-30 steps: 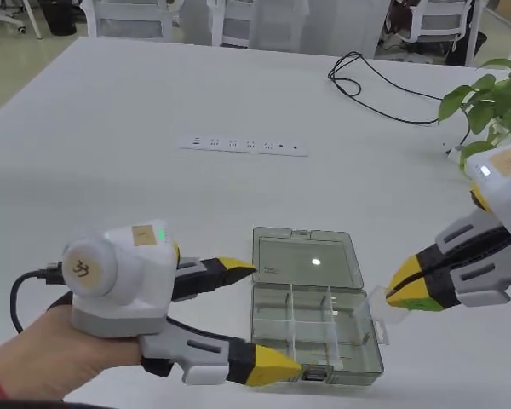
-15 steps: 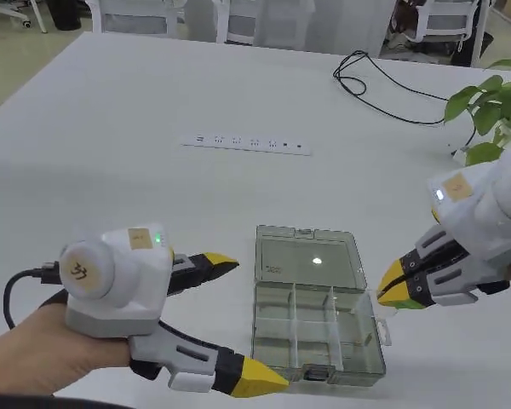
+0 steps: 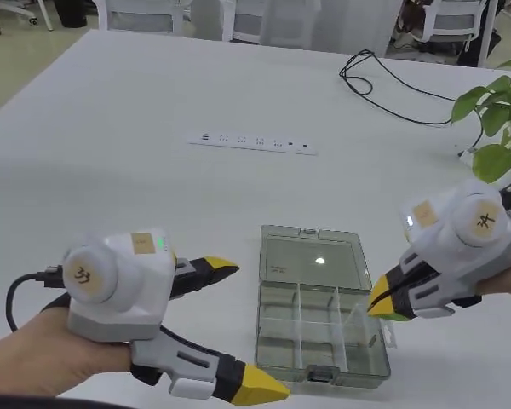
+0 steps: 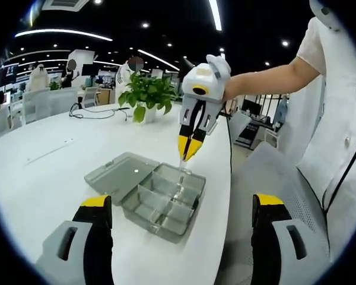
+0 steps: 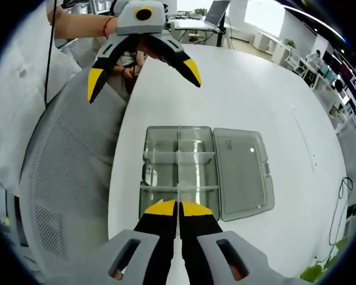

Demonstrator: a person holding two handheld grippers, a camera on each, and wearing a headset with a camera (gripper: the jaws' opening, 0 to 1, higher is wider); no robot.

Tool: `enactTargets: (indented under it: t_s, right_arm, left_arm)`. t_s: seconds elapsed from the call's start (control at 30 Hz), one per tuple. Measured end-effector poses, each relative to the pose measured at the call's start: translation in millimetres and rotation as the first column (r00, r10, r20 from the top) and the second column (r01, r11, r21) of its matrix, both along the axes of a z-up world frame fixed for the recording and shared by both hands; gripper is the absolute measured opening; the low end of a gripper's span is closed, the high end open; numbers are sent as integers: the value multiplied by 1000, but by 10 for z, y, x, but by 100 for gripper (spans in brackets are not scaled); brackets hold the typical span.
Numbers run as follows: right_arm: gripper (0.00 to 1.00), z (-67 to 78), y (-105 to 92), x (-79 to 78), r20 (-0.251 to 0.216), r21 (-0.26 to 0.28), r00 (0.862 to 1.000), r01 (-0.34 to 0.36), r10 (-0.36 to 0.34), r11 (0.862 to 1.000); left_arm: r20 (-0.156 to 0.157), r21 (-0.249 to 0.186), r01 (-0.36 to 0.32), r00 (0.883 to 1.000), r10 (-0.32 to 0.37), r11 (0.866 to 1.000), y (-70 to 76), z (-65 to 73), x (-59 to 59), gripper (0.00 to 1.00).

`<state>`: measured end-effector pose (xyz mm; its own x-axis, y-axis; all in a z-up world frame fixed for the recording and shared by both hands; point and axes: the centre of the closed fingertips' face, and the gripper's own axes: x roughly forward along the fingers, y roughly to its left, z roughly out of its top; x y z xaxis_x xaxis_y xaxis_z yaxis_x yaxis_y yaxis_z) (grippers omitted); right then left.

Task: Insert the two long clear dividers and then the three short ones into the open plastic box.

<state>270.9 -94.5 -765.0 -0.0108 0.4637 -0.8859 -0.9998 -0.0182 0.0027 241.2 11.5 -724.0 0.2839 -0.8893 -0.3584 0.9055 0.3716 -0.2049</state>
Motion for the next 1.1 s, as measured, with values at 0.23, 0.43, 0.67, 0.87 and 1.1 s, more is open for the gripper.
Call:
enactTargets:
  t_s: [0.23,0.43,0.67,0.87,1.1]
  right_arm:
    - [3,-55,10,16,-4,-16,1000,-8,8,1000]
    - [3,-112,-2,35,-21,-18,1000,-7,7,1000]
    - [3,-157,-7,28,-50,-5,999,15,-15,1000]
    - [3,-154,-6,25,-63,11,998,28,-27,1000]
    - [3,-176,-6,14,-55,19,998,24,-23,1000]
  left_arm:
    - [0,-5,1,1000,-1,1000,-7,12,-8,100]
    - [2,-10,-2,1000,2,1000,-11,27,1,100]
    - [5,-14,-4,1000,4,1000,-18,35,1,100]
    - [-3,-14,-1,1000,1,1000,-25,26,-15,100]
    - [-3,-16,-1,1000,0,1000,-27,28,-26,100]
